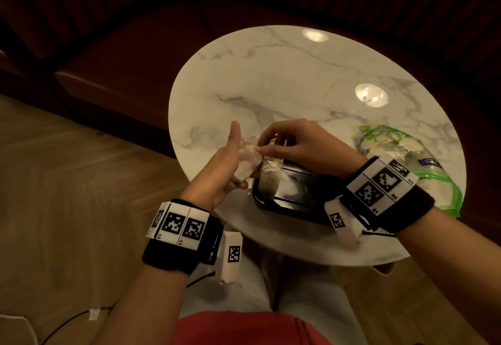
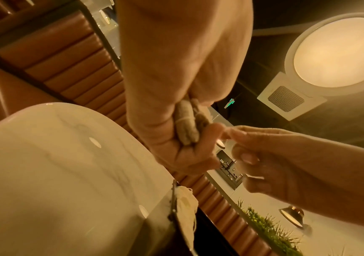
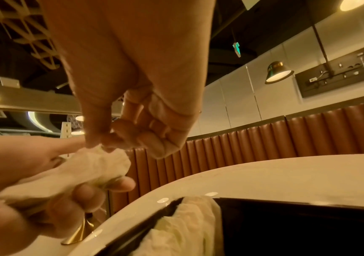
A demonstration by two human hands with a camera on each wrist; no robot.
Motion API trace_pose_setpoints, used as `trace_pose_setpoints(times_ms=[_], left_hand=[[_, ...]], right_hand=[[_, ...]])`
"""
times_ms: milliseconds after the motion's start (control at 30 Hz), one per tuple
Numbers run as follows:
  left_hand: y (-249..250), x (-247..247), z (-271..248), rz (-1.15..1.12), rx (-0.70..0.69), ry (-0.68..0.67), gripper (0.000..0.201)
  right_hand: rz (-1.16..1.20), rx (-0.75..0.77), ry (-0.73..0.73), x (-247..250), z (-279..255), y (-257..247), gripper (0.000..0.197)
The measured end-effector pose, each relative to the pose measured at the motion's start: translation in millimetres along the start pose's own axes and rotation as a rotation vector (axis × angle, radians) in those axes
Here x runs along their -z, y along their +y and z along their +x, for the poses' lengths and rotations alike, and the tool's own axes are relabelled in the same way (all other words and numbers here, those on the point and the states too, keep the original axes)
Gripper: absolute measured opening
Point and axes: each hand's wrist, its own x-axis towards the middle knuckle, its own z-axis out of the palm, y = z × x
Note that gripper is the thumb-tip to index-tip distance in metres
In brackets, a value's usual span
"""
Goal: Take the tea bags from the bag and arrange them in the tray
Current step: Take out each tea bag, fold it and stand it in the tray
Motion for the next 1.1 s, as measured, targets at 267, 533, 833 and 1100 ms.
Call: trace_pose_setpoints(times_ms=[267, 533, 833, 1100], left_hand=[[6, -7, -10, -0.125, -0.042, -0.123, 0.071], [3, -2, -4, -0.241, -0.056, -0.105, 0.071], [-5, 5, 2, -0.202, -0.228, -0.052, 0.019], [-9, 4, 4, -0.154, -0.245, -0.095, 0.014]], right_hand=[[0.063, -0.009, 0.044, -4, 3, -9, 0.022], [0.194, -0.075, 0.036, 1, 1, -9, 0.010], [0.266, -0.078, 0.098, 25, -7, -11, 0.016], [0.252, -0.055, 0.188, 30, -10, -14, 0.018]])
